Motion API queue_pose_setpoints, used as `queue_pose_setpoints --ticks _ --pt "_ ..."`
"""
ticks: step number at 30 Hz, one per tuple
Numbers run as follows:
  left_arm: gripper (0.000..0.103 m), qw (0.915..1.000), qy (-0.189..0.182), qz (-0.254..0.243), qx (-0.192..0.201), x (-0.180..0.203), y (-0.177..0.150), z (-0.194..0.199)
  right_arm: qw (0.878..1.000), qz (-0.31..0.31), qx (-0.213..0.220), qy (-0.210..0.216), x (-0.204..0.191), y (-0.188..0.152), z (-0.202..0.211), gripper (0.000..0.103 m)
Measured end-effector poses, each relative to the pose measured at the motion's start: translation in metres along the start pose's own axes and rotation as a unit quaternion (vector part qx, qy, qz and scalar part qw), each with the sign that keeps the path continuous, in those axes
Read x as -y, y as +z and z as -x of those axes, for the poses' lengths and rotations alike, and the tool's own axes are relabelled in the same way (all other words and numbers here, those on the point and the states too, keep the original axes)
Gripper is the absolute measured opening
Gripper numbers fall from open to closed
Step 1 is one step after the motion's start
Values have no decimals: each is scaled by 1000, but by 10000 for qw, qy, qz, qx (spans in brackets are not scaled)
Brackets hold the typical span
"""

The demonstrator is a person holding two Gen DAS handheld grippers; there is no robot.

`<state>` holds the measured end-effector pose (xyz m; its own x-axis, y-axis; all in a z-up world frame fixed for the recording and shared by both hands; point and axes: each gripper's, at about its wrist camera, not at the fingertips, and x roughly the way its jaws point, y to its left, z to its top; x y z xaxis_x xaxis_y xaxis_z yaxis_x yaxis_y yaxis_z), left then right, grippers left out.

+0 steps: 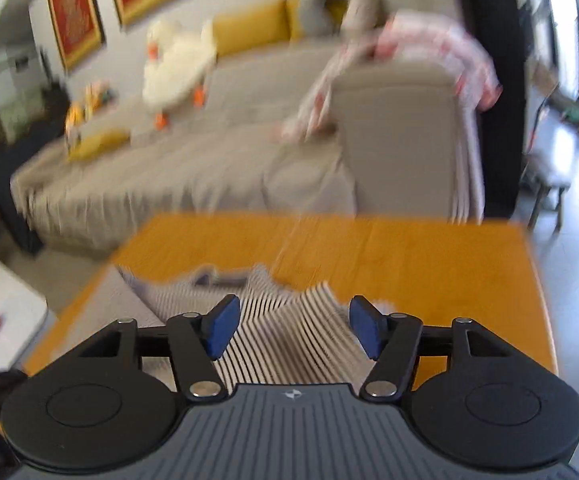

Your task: Fold clothes

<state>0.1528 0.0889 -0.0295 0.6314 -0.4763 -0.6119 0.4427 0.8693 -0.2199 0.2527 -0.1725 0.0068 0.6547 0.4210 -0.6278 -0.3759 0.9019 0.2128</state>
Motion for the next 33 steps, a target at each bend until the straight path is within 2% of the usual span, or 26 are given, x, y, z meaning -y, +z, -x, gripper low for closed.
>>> queue_pose_setpoints --ticks 1,2,3,5,7,9,11,13,17,20,24,26,28,31,32,33 --pt "103 9999 4 109 78 -5 2 4 9998 65 -201 -12 -4 1 -14 45" --pt "103 9997 34 213 151 -10 4 8 9993 170 -340 -29 -10 2 -24 15" --pt "103 9993 76 298 211 -15 6 10 9988 298 -379 -51 -18 6 -28 9" --pt "103 9984 199 426 300 -23 10 12 9987 504 -11 26 -33 24 -17 7" --pt "103 9974 314 540 362 -29 16 12 9957 599 663 248 -45 50 15 7" --pt "103 9967 315 603 443 -31 20 16 9856 830 1355 584 -52 67 59 7" --pt "103 9969 177 578 497 -29 22 20 9722 1368 1749 746 -58 64 99 8" --pt "103 9977 89 466 474 -24 22 24 9640 1918 1762 530 -61 42 124 9" --pt "103 9991 -75 297 303 -12 22 20 9692 2280 918 -145 -41 -18 133 12" --pt "103 9996 -164 141 194 0 21 19 9839 1716 353 -357 -13 -52 134 21" --pt "103 9994 -248 -76 233 13 24 19 9982 401 396 -203 17 -57 141 46" --pt "103 9994 -178 -86 280 15 27 16 9987 -214 455 24 27 -53 135 51" --pt "103 9996 -21 -20 296 12 30 12 9966 -665 445 204 33 -52 123 51" --pt "103 9989 276 234 297 1 31 6 9957 -873 237 199 30 -54 85 50" --pt "103 9983 367 340 311 -4 33 4 9964 -823 87 190 27 -55 70 46" --pt "103 9974 456 440 336 -9 34 2 9971 -738 -44 171 22 -54 55 23"
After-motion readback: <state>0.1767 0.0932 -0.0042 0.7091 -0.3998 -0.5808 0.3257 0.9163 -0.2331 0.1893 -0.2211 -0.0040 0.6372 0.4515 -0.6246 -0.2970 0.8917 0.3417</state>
